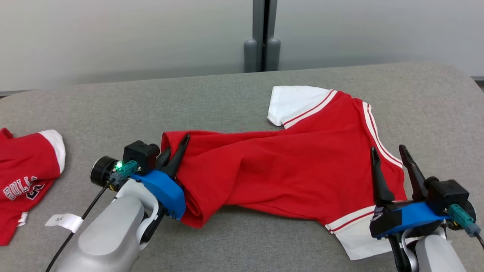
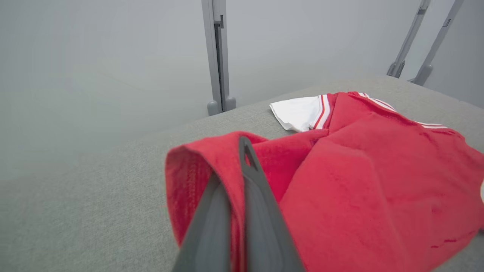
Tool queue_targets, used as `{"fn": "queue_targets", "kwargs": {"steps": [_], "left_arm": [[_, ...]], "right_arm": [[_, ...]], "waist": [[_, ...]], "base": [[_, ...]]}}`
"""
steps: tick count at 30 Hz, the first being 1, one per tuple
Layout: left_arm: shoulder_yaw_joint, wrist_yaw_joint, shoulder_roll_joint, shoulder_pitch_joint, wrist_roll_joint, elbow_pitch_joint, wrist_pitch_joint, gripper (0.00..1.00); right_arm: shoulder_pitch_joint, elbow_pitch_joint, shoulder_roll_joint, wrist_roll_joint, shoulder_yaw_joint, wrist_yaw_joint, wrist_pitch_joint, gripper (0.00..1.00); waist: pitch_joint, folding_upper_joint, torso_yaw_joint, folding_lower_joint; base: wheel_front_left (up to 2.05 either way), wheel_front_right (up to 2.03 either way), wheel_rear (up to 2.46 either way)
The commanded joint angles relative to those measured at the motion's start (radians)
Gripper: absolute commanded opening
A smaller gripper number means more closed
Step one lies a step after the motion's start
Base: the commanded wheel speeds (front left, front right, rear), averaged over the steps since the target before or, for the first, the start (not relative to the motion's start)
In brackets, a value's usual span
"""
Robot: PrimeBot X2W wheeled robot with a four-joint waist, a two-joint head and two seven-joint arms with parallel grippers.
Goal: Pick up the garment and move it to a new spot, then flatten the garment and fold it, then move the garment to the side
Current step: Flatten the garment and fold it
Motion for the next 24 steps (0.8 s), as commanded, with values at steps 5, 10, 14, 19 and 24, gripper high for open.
{"fn": "queue_targets", "kwargs": {"steps": [5,10,14,19,24], "left_arm": [[0.004,0.040,0.031,0.025,0.027,-0.141,-0.010,0.00],[-0.015,0.102,0.086,0.100,0.041,-0.372,0.037,0.00],[-0.026,0.122,0.112,0.137,0.042,-0.453,0.075,0.00],[-0.037,0.144,0.140,0.177,0.033,-0.532,0.110,0.00],[-0.021,0.156,0.163,0.164,0.030,-0.565,0.125,0.00]], "right_arm": [[0.026,0.001,-0.001,0.011,-0.011,0.000,-0.004,1.00],[0.028,-0.001,-0.001,0.022,-0.021,0.000,-0.004,1.00],[0.025,0.001,-0.001,0.024,-0.021,0.000,-0.004,1.00],[0.012,0.007,-0.001,0.028,-0.015,0.000,-0.004,1.00],[0.002,0.006,-0.001,0.029,-0.009,0.000,-0.004,1.00]], "waist": [[-0.012,-0.0001,0.025,0.0000],[-0.003,-0.0001,0.045,0.0000],[0.002,-0.0001,0.050,0.0000],[0.006,-0.0001,0.047,0.0000],[0.018,-0.0001,0.028,0.0000]], "base": [[0.00,0.00,0.00],[0.00,0.00,0.00],[0.00,0.00,0.00],[0.00,0.00,0.00],[0.00,0.00,0.00]]}}
